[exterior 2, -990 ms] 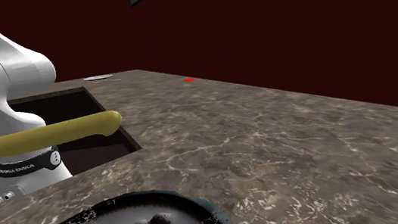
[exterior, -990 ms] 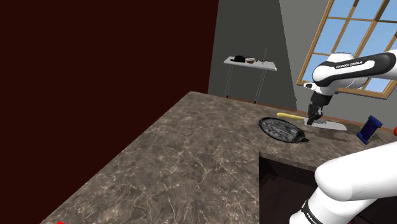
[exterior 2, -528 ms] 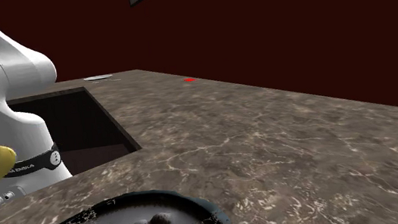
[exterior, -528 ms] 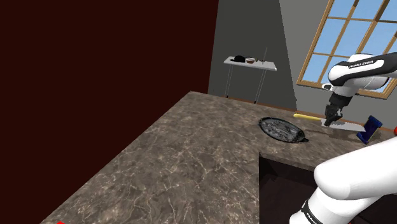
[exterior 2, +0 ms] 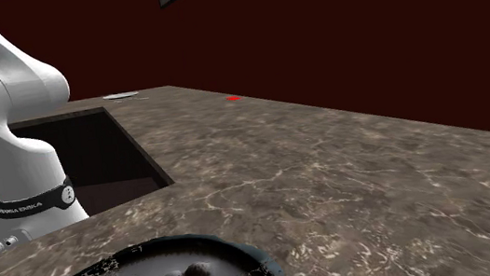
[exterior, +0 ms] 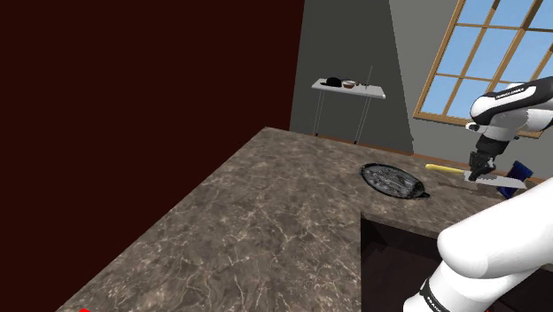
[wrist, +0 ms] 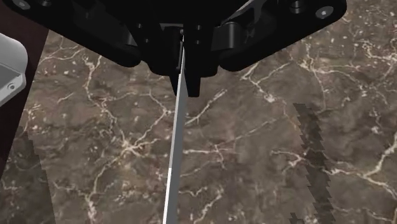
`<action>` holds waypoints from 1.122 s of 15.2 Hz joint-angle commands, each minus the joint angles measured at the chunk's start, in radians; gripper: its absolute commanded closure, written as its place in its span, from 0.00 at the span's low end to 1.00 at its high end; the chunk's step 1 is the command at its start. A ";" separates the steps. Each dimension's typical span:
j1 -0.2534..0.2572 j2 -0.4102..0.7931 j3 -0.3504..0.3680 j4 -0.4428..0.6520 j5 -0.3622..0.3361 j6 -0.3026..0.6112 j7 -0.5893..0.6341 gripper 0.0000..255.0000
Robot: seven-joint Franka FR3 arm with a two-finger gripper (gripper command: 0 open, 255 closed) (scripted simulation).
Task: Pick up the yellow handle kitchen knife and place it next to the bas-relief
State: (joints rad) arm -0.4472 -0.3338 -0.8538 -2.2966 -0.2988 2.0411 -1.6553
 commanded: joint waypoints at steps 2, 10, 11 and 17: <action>0.006 0.023 -0.018 -0.024 0.008 0.044 -0.009 1.00; 0.028 0.096 -0.068 -0.085 0.042 0.168 -0.039 1.00; 0.032 0.108 -0.075 -0.092 0.049 0.184 -0.045 1.00; 0.054 0.175 -0.110 -0.124 0.099 0.267 -0.084 1.00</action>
State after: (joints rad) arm -0.3973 -0.1695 -0.9591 -2.4196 -0.2090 2.2990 -1.7325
